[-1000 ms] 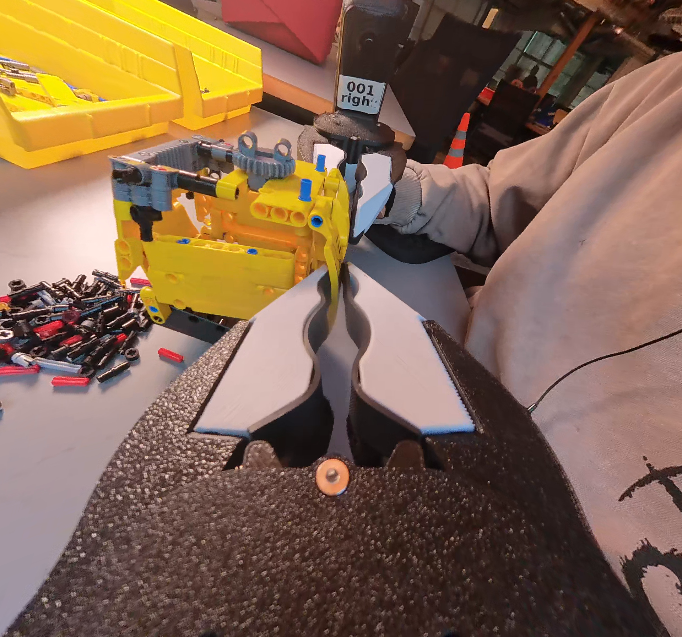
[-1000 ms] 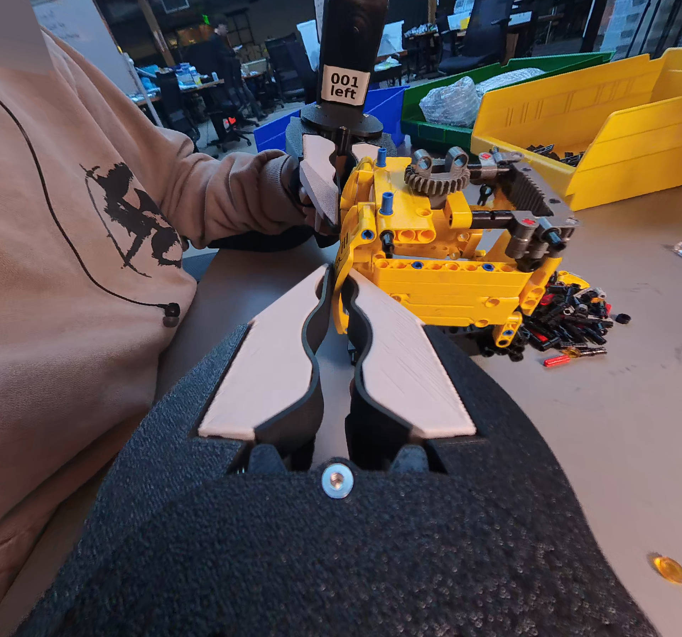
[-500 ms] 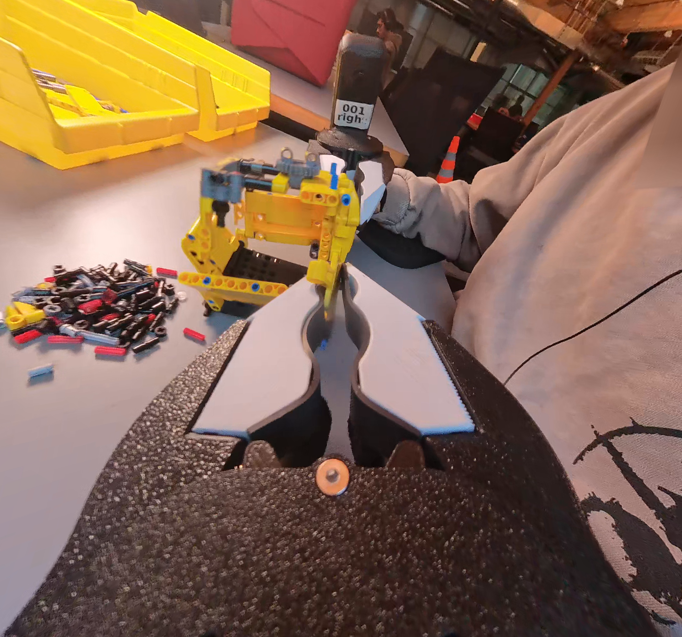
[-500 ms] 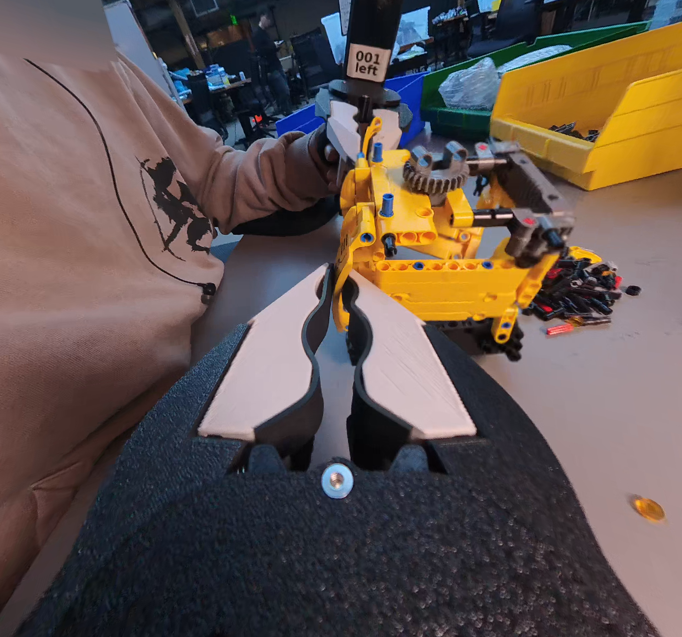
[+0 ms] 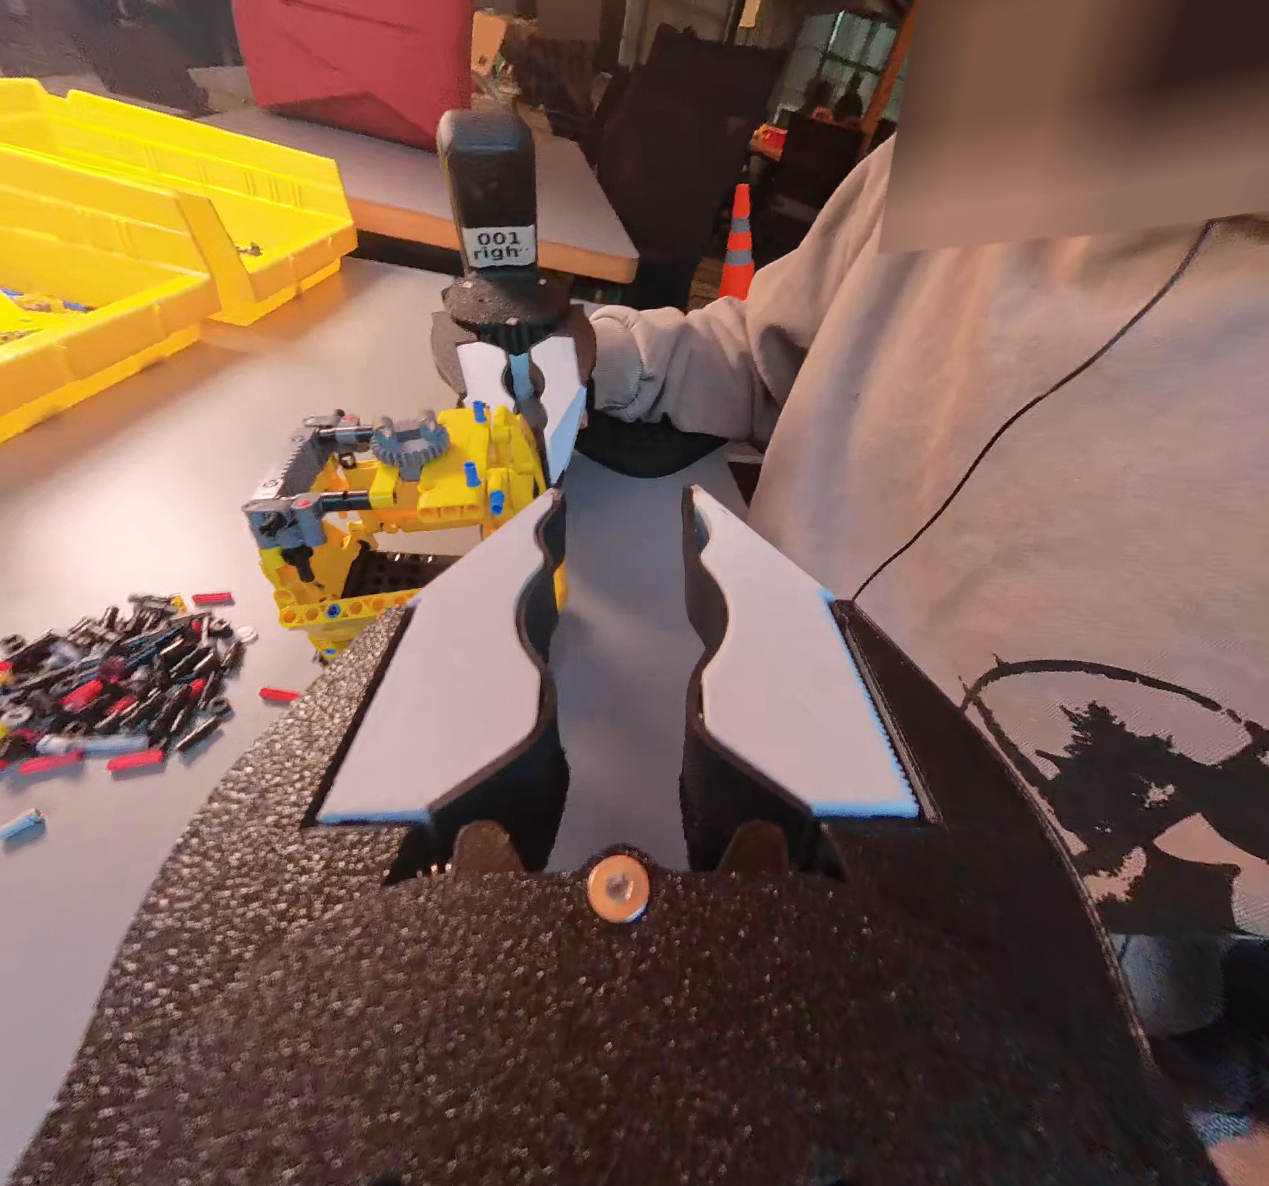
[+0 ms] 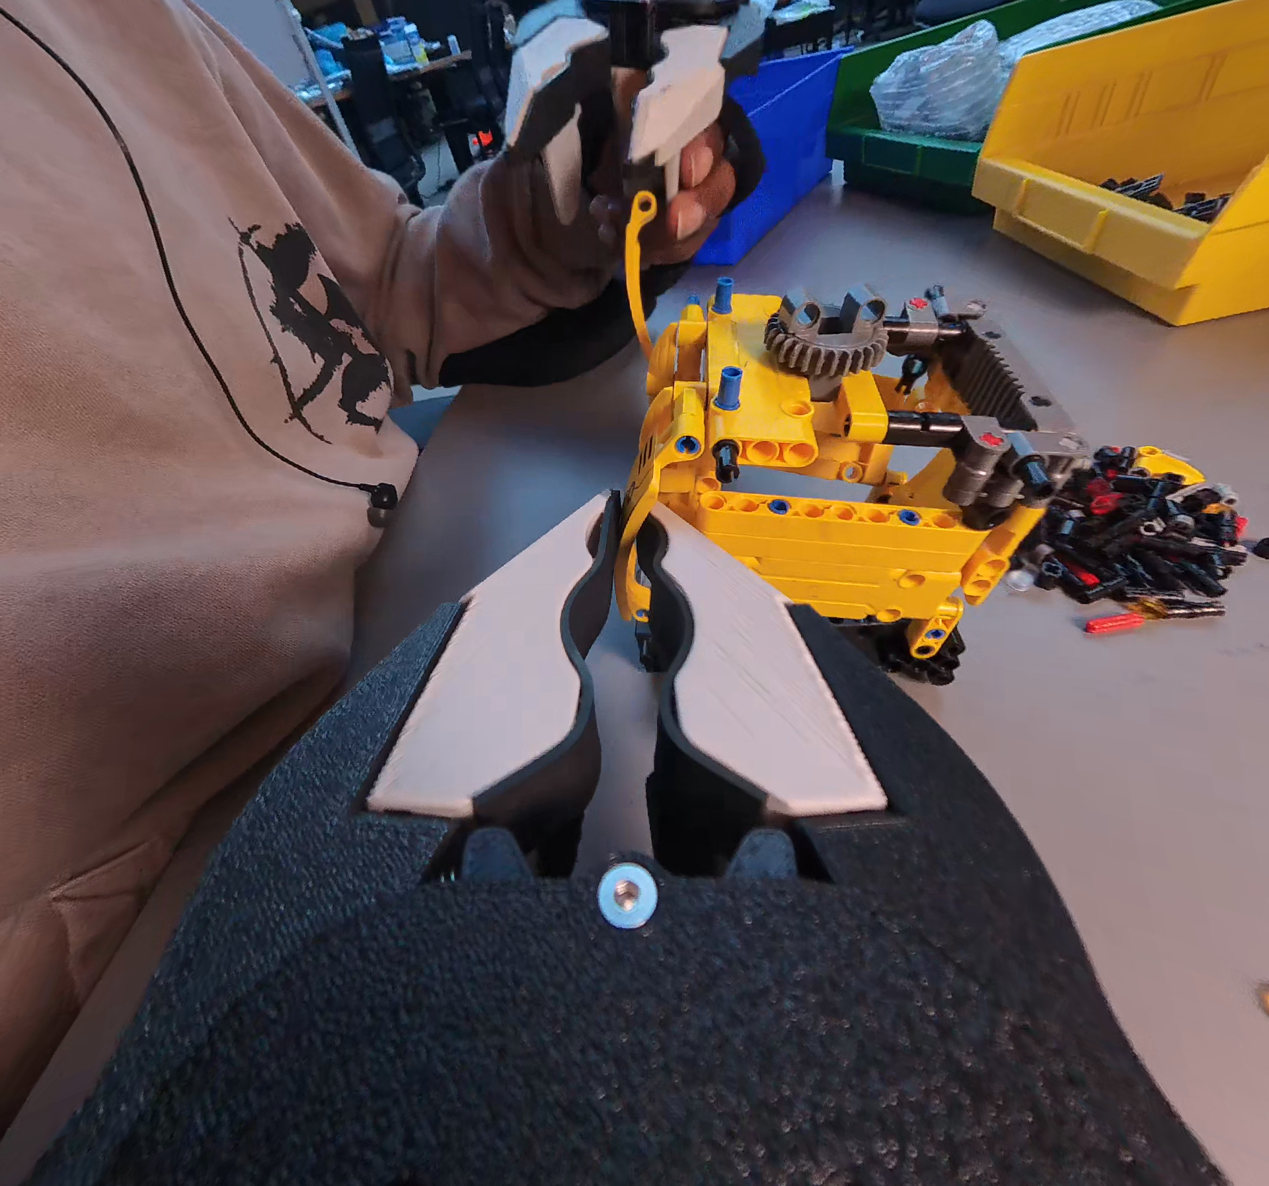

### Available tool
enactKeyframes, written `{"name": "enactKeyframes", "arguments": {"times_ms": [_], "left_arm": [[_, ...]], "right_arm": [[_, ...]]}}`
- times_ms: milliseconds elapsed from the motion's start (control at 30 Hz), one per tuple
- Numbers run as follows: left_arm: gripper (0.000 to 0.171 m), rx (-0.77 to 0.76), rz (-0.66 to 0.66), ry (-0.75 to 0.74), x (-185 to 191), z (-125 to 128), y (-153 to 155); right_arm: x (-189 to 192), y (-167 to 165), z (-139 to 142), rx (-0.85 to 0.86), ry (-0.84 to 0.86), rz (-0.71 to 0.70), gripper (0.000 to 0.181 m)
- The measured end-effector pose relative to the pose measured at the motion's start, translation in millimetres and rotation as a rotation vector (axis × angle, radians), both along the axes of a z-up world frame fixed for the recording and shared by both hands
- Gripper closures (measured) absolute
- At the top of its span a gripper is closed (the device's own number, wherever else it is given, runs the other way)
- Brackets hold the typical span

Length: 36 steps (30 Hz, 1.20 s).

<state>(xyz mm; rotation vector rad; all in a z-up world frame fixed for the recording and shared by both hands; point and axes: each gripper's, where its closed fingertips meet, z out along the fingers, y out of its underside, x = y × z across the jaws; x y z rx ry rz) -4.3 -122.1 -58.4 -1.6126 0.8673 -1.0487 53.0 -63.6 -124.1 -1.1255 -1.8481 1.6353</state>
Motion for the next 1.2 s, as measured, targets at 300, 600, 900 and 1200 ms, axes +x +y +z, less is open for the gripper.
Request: {"name": "enactKeyframes", "arguments": {"times_ms": [300, 600, 900, 1200], "left_arm": [[0.141, -0.183, 0.137, 0.192, 21, -40, 21], [0.139, -0.026, 0.29, 0.504, 16, -26, 31], [0.134, 0.012, 0.2, 0.932, 35, -47, 51], [0.155, 0.185, 0.235, 1.117, 39, -46, 76]], "right_arm": [[2, -21, -11, 0.098, -0.01, 0.07, 0.178], [0, -26, -10, 0.13, -0.007, 0.06, 0.177], [8, -14, -5, 0.135, -0.034, 0.034, 0.168], [1, -10, 3, 0.113, 0.004, -0.028, 0.174]]}}
